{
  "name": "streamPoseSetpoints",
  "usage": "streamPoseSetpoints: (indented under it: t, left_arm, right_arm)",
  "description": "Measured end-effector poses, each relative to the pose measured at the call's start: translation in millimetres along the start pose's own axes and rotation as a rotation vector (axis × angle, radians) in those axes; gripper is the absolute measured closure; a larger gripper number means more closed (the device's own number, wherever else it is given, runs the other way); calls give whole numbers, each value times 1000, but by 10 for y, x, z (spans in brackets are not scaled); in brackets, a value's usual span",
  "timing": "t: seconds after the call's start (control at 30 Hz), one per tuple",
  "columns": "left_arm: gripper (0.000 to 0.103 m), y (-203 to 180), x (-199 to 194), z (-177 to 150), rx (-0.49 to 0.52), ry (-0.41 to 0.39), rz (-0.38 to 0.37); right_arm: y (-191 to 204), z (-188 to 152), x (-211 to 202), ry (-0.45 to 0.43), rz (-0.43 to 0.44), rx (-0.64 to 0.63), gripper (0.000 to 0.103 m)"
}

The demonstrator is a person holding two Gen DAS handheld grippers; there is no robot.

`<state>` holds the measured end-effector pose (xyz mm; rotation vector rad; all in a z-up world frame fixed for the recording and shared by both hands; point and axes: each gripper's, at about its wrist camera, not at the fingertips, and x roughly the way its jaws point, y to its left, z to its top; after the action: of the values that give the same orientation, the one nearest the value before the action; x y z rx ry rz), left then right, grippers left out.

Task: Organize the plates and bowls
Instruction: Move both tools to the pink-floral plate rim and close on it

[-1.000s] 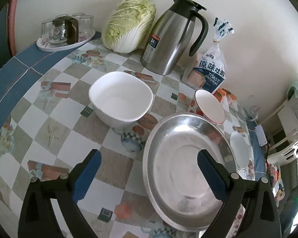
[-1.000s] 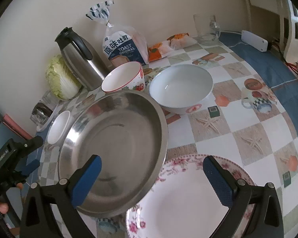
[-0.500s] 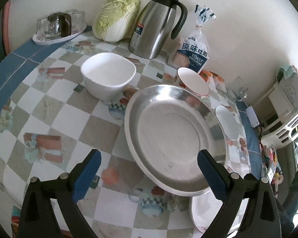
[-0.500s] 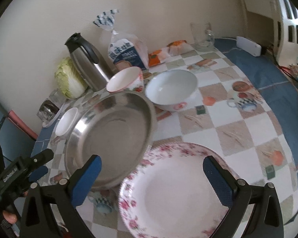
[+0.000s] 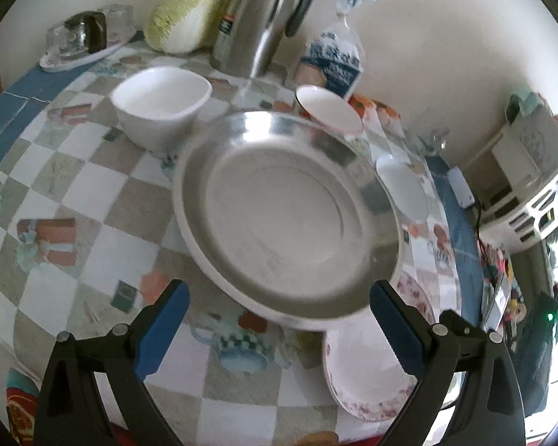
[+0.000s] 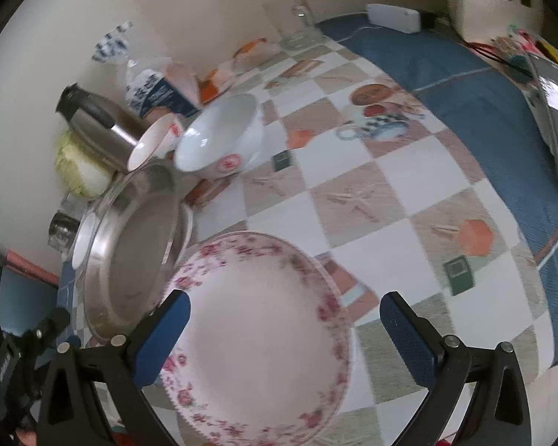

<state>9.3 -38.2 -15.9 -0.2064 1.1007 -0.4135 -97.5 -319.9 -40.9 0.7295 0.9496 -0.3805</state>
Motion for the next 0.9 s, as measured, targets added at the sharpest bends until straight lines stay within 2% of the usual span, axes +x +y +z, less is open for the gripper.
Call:
streamPoseSetpoints:
  t: [0.13,0.33,0.5,0.6,0.8,0.9]
  left_arm:
    - [5,-85,102,-88,8,69,-42]
    - [5,-227,150,-167,51,91,-36]
    - [5,-314,220,-251,89,131,-39]
    - [5,-372,317,-306,104,185,-56]
    - [5,-472,455,-414,157,262,-50]
    - [5,-491,522,-443,175,273,-7]
  right_arm:
    - [-165,3,86,42,-5,38,0]
    - [-268,-34,210,105,25,62,0]
    - [-221,-59,222,117,29,33,0]
    - [-202,-69,229,121,23,25,0]
    - [-151,-56,266,130,8,5,0]
    - [-116,-43,295,131,3,-4,1]
